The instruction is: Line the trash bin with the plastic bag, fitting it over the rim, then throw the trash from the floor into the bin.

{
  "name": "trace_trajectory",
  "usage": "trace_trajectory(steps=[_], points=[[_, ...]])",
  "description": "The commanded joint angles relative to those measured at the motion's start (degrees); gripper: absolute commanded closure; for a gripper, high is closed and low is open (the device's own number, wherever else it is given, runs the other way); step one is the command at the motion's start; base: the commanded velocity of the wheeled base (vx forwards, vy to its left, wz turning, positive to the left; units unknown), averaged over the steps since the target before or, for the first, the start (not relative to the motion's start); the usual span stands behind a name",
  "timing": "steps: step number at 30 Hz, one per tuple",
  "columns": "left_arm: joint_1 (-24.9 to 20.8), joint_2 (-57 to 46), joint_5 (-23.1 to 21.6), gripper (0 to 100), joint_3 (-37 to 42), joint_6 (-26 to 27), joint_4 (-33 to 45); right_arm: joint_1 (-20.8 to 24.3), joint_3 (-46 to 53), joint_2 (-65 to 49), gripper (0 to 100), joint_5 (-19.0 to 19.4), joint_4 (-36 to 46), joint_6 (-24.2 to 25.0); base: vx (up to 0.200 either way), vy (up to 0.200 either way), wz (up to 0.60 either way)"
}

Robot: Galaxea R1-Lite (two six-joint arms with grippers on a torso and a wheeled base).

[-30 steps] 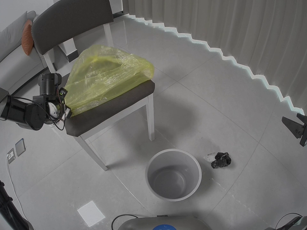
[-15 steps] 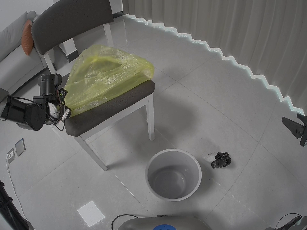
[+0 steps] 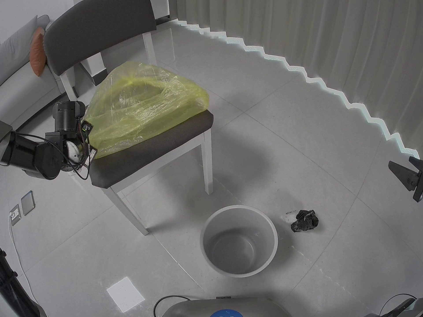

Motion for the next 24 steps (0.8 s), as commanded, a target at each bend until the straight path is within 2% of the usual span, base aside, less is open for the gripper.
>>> trace_trajectory(steps=[1, 6, 15, 20, 24], points=[[-0.10, -0.49, 0.03, 100, -0.06, -0.01, -0.10, -0.01, 0.00, 0.05, 0, 0.01, -0.01, -0.01, 0.000, 0.000, 0.00], [-0.98, -2.42, -0.06, 100, 0.03, -0.01, -0.10, 0.08, 0.00, 0.40, 0, 0.10, -0.01, -0.01, 0.000, 0.000, 0.00], [-5.29, -10.33, -1.20, 100, 1.26, -0.27, -0.19, 0.43, 0.44, 2.51, 0, 0.01, -1.68, 0.25, 0.000, 0.000, 0.00], [-8.01, -13.41, -4.81, 100, 2.32, -0.10, -0.89, 1.75, 1.23, 2.60, 0, 0.01, -1.95, 0.08, 0.000, 0.000, 0.00], [-11.18, -14.37, -9.99, 100, 1.61, -0.01, -4.23, 2.80, 1.41, 3.04, 0, 0.01, -1.86, 0.34, 0.000, 0.000, 0.00]])
